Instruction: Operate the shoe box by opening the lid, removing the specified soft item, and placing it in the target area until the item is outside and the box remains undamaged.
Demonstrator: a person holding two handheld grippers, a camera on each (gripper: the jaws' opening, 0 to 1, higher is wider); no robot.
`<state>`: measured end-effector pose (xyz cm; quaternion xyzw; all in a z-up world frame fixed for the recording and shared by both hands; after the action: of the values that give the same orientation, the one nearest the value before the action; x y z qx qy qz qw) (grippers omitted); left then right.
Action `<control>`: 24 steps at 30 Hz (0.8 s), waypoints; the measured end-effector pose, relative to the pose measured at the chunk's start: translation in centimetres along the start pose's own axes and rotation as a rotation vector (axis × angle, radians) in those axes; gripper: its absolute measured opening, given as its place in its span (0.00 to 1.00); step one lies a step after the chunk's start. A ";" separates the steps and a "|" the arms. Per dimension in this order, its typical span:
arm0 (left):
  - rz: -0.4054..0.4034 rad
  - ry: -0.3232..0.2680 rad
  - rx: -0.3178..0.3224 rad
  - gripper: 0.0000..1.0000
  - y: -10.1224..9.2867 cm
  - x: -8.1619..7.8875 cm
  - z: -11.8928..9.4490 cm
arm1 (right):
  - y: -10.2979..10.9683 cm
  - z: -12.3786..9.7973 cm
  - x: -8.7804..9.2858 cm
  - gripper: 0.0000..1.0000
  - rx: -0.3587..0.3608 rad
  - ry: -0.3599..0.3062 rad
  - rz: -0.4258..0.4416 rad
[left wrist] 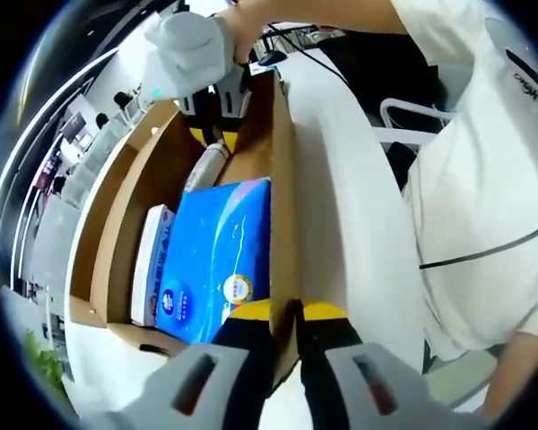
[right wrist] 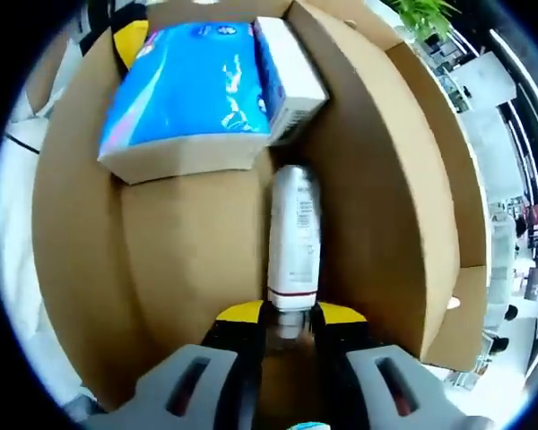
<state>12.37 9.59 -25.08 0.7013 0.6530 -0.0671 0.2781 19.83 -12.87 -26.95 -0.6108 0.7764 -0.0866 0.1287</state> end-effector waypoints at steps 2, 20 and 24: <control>0.002 -0.003 -0.002 0.08 0.0 0.0 0.0 | 0.3 -0.1 -0.3 0.20 -0.048 -0.047 0.084; 0.004 -0.002 -0.007 0.08 -0.1 0.0 0.0 | 1.7 -0.7 0.9 0.21 -0.092 -0.011 0.088; 0.003 -0.002 -0.007 0.08 -0.1 0.0 0.0 | 1.8 -0.6 1.5 0.21 -0.089 0.037 0.103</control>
<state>12.29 9.60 -25.09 0.7013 0.6517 -0.0651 0.2815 17.65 -13.93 -27.06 -0.5735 0.8121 -0.0565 0.0915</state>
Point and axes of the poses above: the point that each gripper's makers call its tool centre point, and the gripper's own axes: z roughly forward along the fingers, y roughly to its left, x roughly out of its underside, the point moved 7 cm from there along -z, roughly backward along the fingers, and after that the axes turned 3 degrees about -x, right-handed, at the moved point
